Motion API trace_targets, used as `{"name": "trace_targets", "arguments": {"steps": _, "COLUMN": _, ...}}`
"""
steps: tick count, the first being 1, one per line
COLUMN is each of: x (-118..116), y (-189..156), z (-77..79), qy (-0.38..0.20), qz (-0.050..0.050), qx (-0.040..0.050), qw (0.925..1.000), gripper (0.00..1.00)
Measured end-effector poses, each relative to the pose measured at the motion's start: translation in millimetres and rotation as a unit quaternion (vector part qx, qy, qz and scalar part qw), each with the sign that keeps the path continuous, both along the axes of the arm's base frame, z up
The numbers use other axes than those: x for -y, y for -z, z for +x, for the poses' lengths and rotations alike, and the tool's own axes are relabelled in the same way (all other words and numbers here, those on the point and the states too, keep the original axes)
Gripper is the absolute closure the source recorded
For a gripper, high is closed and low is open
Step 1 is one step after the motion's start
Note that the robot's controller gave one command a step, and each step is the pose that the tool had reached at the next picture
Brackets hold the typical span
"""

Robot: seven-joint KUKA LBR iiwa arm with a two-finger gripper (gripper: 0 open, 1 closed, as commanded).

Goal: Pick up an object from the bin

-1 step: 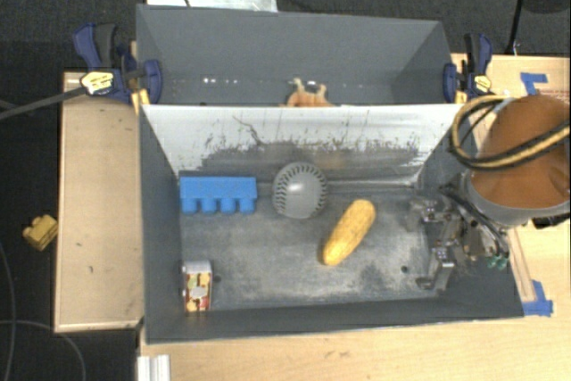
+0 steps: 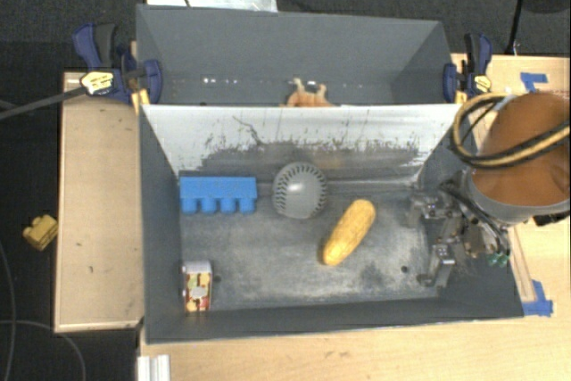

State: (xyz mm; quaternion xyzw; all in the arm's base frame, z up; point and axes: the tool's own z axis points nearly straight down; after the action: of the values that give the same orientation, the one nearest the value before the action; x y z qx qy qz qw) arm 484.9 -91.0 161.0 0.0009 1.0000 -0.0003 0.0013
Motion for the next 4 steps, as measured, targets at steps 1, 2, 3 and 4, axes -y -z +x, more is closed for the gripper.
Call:
{"name": "trace_targets", "arguments": {"steps": 1, "x": -34, "y": 33, "z": 54.0, "qy": 0.026, "qz": 0.000, "qx": 0.0033, "qw": 0.9997, "gripper": 0.00}}
{"name": "trace_targets", "arguments": {"steps": 2, "x": -61, "y": 59, "z": 92.9, "qy": 0.028, "qz": 0.001, "qx": 0.0003, "qw": 0.9996, "gripper": 0.00}}
{"name": "trace_targets", "arguments": {"steps": 3, "x": -107, "y": 87, "z": 57.8, "qy": 0.092, "qz": 0.001, "qx": -0.0004, "qw": 0.9958, "gripper": 1.00}}
{"name": "trace_targets", "arguments": {"steps": 4, "x": -107, "y": 87, "z": 57.8, "qy": 0.090, "qz": 0.000, "qx": -0.0005, "qw": 0.9960, "gripper": 1.00}}
